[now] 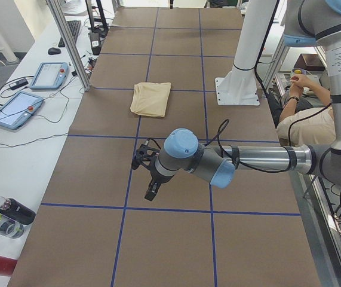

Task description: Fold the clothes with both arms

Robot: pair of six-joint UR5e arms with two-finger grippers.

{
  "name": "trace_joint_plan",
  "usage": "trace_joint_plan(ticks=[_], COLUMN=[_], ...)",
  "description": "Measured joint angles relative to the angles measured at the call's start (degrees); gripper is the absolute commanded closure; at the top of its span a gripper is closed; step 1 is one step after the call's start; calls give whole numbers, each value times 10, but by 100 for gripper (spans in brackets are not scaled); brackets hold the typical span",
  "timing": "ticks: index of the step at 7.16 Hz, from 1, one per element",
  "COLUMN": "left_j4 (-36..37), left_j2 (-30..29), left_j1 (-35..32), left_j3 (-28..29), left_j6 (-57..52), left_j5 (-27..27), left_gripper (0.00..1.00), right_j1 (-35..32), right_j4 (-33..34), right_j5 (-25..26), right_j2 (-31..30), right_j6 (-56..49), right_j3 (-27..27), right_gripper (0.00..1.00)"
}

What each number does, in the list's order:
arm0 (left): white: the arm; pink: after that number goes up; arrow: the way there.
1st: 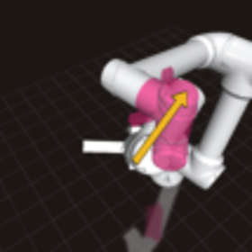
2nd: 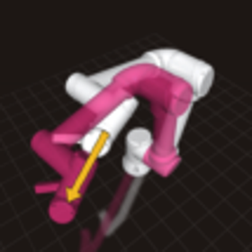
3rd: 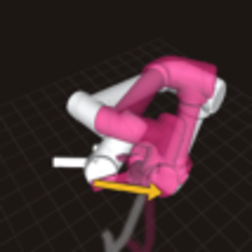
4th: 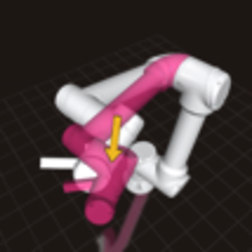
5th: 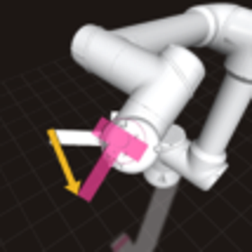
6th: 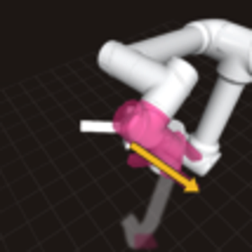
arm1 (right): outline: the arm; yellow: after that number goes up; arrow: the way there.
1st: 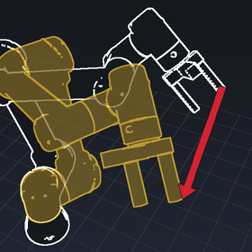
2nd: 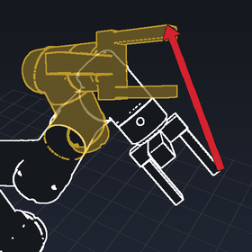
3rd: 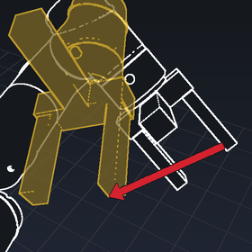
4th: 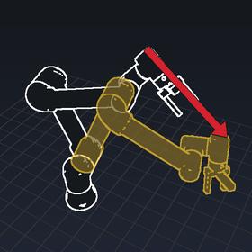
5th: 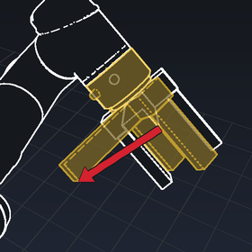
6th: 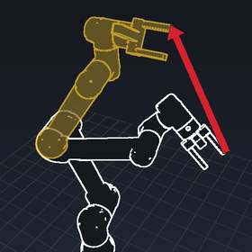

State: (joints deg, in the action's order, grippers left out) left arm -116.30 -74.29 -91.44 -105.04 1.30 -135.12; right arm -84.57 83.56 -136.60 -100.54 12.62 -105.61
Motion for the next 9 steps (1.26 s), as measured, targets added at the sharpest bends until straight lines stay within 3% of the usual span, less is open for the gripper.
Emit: trace_joint_plan(ticks=[9], left_j4=[3], left_j2=[-25], left_j1=[11], left_j3=[-13], left_j6=[59], left_j5=[4], left_gripper=[0], right_j1=[-3], right_j4=[5], right_j5=[0], right_j2=[-18], right_j6=[-14], right_j3=[1], right_gripper=[0])
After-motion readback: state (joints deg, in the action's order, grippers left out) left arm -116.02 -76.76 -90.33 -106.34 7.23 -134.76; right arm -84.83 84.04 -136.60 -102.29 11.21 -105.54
